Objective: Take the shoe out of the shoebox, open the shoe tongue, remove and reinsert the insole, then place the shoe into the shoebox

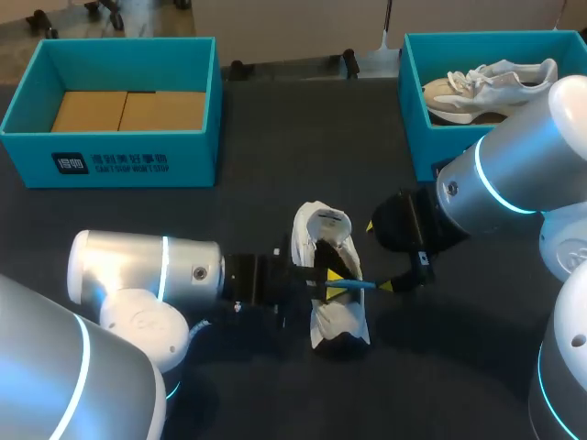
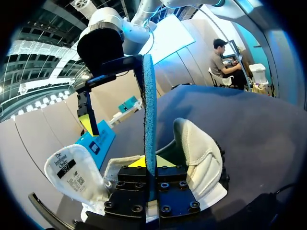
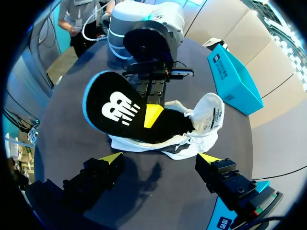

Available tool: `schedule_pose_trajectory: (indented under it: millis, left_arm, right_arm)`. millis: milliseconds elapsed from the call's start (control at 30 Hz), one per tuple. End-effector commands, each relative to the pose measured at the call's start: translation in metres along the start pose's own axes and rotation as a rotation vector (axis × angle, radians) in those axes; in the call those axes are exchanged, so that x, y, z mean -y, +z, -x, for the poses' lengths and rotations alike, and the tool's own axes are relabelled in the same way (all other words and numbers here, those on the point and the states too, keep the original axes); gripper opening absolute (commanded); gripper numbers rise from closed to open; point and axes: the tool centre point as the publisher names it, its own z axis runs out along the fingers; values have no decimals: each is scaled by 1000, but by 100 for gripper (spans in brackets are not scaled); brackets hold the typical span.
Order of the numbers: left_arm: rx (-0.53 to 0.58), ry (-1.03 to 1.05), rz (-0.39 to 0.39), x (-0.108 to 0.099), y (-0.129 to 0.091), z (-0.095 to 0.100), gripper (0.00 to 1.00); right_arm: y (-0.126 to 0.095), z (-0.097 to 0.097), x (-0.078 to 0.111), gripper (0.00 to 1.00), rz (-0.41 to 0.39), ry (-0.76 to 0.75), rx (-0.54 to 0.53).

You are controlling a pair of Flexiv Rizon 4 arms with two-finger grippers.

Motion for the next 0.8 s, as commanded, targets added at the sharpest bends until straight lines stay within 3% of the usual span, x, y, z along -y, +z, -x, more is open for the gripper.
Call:
schedule_pose_trajectory:
  millis: [33,167,200,233,567,700,800]
  left_arm:
    - [0,3,22,-11,6,1,0]
    - [11,-1,25,-15,5,4,0]
    - [17,-3,21,-13,4,4,9]
    - [21,-7,14,-11,2,6,32]
    - [14,-7,-38,13,-2,8,19]
    - [5,-9,-51,17,2,5,0]
    - [-10,-10,-53,17,4,2,0]
  right_arm:
    - [1,-1,0,100,2,-1,2]
    - [1,-1,0,100,2,-1,2]
    - [1,-1,0,100,2,-1,2]
    - [1,-1,0,100,2,-1,2]
    - [1,-1,0,100,2,-1,2]
    - [1,-1,0,100,2,-1,2]
    - [1,-1,0,100,2,-1,2]
